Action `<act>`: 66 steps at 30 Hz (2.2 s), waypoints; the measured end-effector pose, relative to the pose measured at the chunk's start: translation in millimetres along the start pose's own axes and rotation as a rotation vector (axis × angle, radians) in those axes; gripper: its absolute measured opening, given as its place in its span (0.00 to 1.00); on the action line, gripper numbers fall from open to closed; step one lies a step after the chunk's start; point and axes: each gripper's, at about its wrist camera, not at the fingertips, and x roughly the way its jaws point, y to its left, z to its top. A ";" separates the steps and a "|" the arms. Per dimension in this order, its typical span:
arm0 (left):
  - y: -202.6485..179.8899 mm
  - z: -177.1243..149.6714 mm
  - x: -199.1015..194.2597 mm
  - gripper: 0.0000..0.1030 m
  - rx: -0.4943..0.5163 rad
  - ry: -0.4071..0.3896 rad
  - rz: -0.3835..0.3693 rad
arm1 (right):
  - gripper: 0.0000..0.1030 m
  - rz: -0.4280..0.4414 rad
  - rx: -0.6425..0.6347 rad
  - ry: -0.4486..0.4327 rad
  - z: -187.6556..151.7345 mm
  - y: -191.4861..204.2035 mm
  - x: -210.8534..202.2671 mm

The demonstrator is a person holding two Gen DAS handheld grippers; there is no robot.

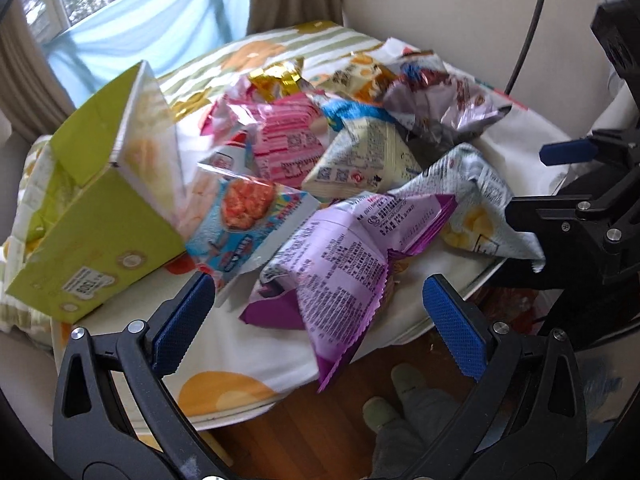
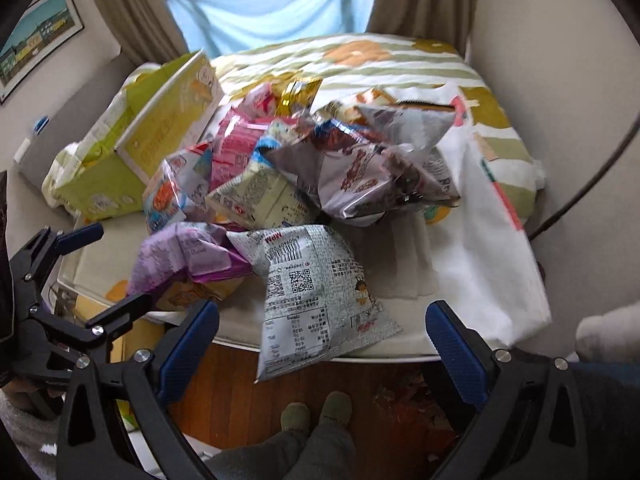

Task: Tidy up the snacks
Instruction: 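Grasp the purple snack bag with the left tool while the right tool grasps the green-white bag, then carry both bags over the yellow box and open both tools to drop them inside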

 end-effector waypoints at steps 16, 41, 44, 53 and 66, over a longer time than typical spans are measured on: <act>-17.3 5.9 44.4 0.89 0.036 0.076 0.068 | 0.96 0.103 -0.105 0.168 20.4 -6.0 67.2; -37.3 10.7 -43.6 0.53 0.023 0.017 0.103 | 0.55 0.202 -0.056 0.105 29.0 -14.7 6.2; -30.2 14.6 -62.5 0.53 -0.022 -0.006 0.122 | 0.55 0.220 -0.065 0.082 32.9 -8.5 -7.7; 13.7 33.7 -108.7 0.53 -0.123 -0.123 0.201 | 0.55 0.256 -0.140 -0.047 67.8 25.3 -54.5; 174.5 57.7 -115.5 0.53 -0.143 -0.214 0.254 | 0.55 0.237 -0.157 -0.176 168.8 129.6 -61.9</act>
